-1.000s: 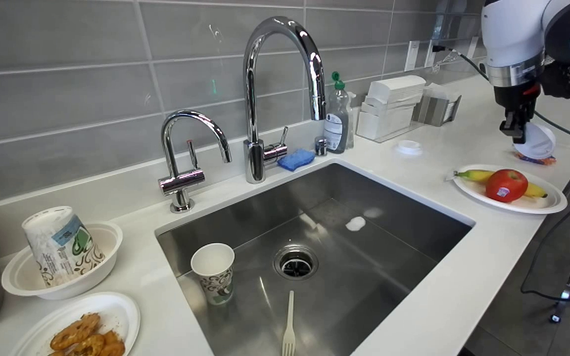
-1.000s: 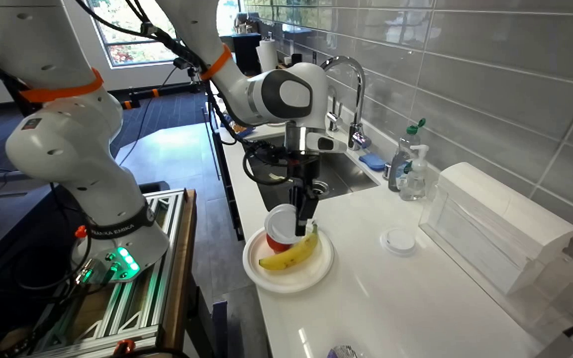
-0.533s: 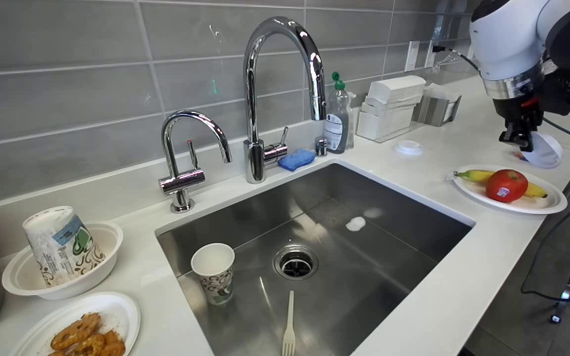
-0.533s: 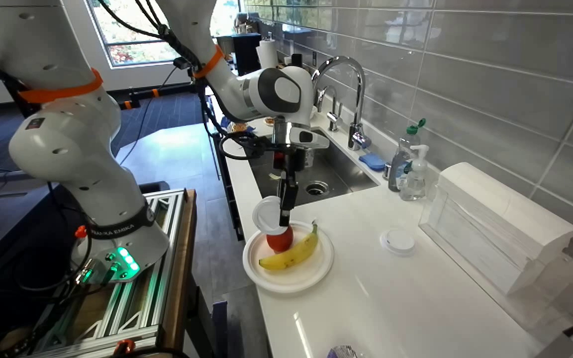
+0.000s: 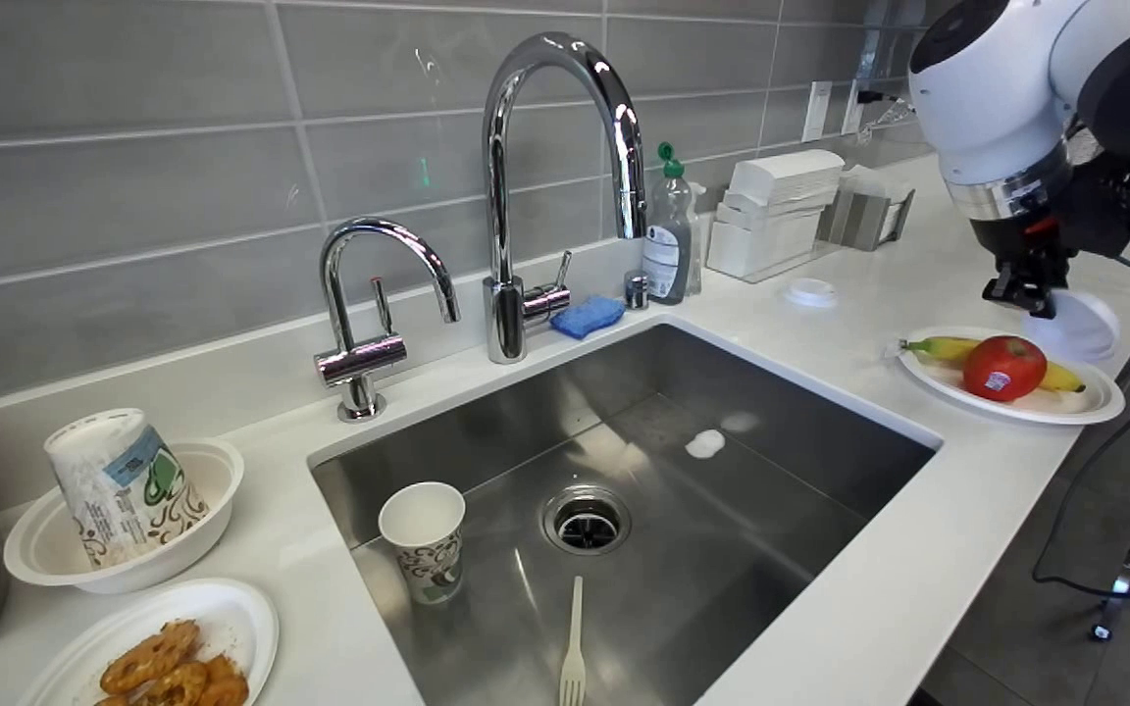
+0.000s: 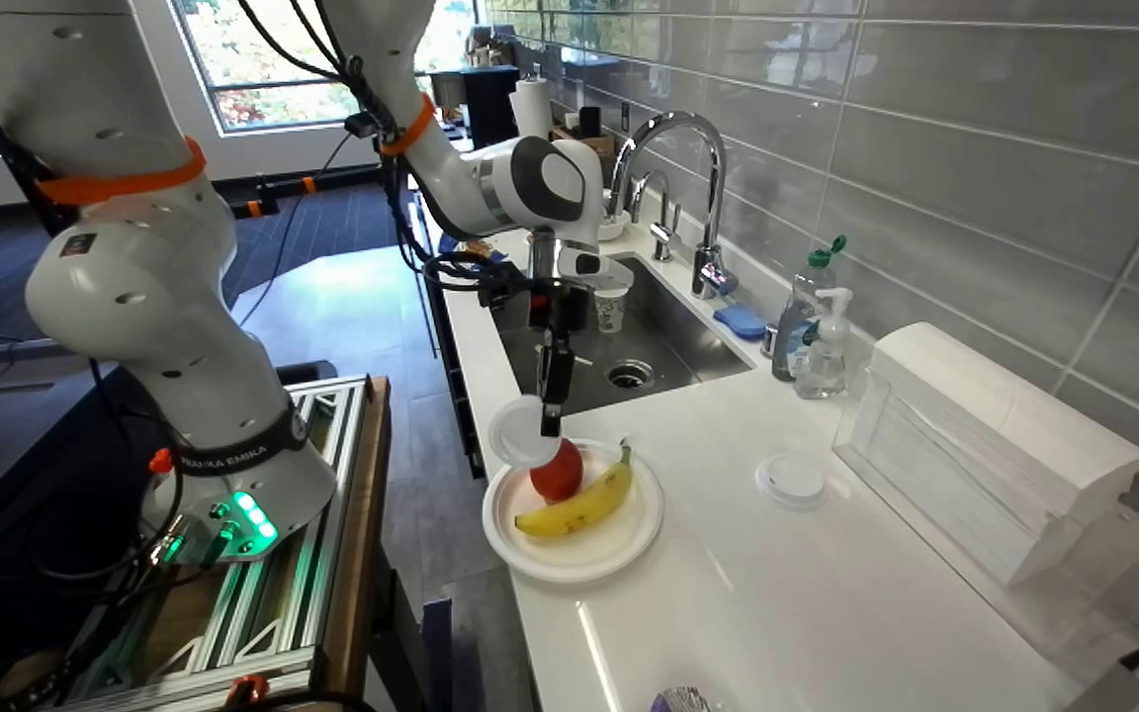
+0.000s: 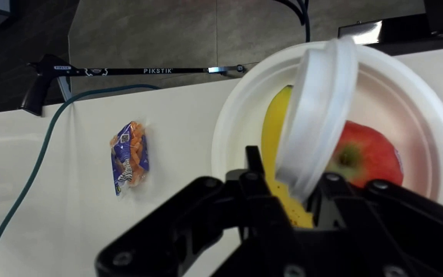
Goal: Pick up one plastic lid and put it on the white plate
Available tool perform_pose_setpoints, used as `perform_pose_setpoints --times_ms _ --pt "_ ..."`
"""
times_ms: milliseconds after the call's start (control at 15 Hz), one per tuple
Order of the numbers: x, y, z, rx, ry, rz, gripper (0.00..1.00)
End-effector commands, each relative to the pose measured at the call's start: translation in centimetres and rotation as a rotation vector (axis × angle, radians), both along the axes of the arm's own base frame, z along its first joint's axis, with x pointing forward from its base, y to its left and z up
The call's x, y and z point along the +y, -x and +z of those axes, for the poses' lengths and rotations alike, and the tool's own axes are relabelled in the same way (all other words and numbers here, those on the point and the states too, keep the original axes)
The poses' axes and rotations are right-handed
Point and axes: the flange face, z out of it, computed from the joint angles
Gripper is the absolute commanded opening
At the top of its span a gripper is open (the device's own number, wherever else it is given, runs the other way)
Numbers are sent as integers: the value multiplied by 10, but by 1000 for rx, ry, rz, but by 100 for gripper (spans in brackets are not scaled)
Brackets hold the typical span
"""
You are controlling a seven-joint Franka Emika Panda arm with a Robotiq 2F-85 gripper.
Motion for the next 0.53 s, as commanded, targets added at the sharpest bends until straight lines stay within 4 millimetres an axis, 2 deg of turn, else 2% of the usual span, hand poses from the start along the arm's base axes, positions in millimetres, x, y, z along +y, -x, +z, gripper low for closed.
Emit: perform_pose_setpoints --times_ms 0,333,467 --pt "13 -7 -7 -3 34 10 60" --pt "26 -22 -14 -7 22 32 97" --pt "29 -27 -16 -6 16 38 100"
